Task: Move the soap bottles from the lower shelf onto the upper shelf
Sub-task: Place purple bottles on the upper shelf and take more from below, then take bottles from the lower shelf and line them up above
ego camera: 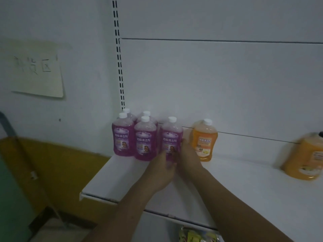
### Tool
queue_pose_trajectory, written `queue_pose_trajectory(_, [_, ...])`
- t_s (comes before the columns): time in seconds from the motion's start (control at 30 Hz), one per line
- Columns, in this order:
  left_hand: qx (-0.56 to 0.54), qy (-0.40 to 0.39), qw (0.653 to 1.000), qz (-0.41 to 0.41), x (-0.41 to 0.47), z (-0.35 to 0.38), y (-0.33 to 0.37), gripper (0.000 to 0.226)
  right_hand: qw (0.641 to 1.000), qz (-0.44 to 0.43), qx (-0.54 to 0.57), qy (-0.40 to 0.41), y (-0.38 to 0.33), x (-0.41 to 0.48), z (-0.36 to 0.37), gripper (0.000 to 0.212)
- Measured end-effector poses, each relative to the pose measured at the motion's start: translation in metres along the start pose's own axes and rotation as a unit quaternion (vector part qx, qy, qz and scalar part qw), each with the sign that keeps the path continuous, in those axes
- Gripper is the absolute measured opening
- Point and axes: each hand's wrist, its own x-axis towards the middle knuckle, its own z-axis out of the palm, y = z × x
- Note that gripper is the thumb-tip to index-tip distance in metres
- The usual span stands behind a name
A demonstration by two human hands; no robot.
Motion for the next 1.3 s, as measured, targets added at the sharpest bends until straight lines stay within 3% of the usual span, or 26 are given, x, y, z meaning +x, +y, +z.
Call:
queue_pose_trajectory(0.3, [0.004,-0.075,0.996,-0.042,0.017,-0.006,0.003,0.047,0.998,0.052,-0.023,0.001,-0.006,0.023,0.009,0.014])
queue_pose_trajectory(0.4, [0.007,-0.075,0.996,-0.037,0.02,-0.006,0.006,0.039,0.998,0.053,-0.026,0.007,-0.006,0.027,0.011,0.01])
queue_pose_trajectory(0.8, [0.015,-0.079,0.996,-0.03,0.016,-0.011,0.01,0.045,0.997,0.063,-0.04,-0.011,-0.005,0.021,0.01,0.016])
queue_pose_trajectory(1.0, [0.025,-0.112,0.993,-0.002,0.001,-0.019,0.009,0.056,0.984,0.044,-0.146,-0.096,-0.037,-0.008,-0.014,0.02])
queue_pose_trajectory(1.13, [0.072,-0.126,0.989,-0.001,-0.016,-0.028,0.015,0.04,0.979,0.034,-0.153,-0.127,-0.061,-0.045,-0.044,0.028])
queue_pose_trajectory(1.3, [0.263,-0.083,0.957,0.086,-0.04,-0.029,0.048,0.091,0.992,0.032,-0.124,-0.012,-0.049,-0.111,-0.086,0.055])
